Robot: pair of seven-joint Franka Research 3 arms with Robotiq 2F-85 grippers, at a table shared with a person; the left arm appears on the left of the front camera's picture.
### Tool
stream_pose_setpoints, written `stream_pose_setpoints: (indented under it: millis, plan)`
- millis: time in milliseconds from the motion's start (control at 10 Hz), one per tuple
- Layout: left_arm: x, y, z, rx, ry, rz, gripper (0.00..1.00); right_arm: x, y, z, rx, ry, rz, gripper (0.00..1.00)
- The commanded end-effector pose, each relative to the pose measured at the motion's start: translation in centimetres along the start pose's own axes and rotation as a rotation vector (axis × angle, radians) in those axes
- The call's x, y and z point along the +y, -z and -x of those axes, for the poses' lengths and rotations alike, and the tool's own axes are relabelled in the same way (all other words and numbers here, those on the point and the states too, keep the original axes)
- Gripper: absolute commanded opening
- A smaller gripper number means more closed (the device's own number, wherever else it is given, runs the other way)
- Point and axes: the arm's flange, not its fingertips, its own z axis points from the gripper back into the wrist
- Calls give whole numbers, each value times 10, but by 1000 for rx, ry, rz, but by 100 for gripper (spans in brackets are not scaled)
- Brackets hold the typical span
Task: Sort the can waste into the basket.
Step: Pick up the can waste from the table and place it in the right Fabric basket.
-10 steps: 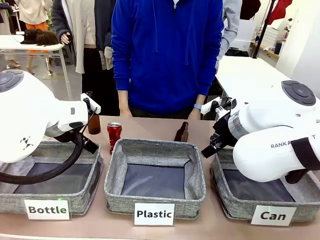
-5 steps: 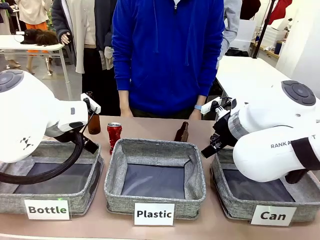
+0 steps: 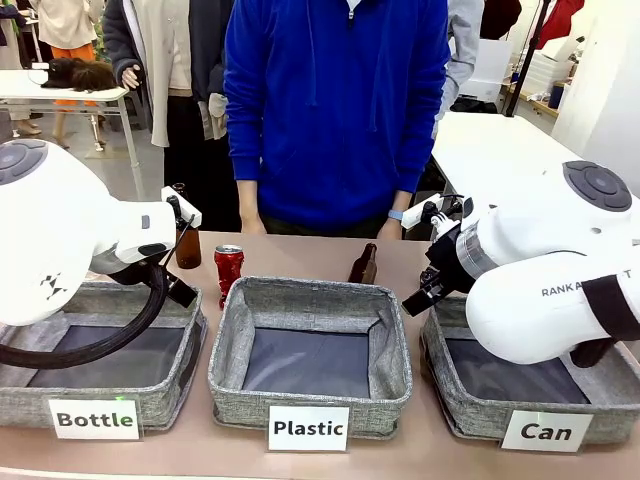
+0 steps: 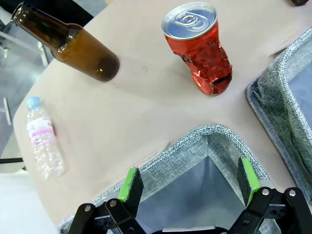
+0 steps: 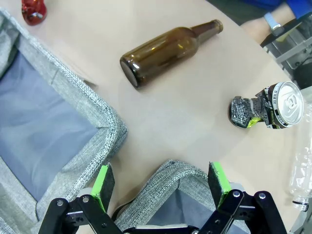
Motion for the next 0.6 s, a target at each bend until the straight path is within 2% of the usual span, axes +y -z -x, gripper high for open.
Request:
stream_pose_setpoints:
  millis: [0,500]
  plan:
    - [0,0,1,0,-1,-1,100,0,0,0,-1,2,0,100]
    - [0,0,0,0,0,0,100,0,0,0,0,0,0,100]
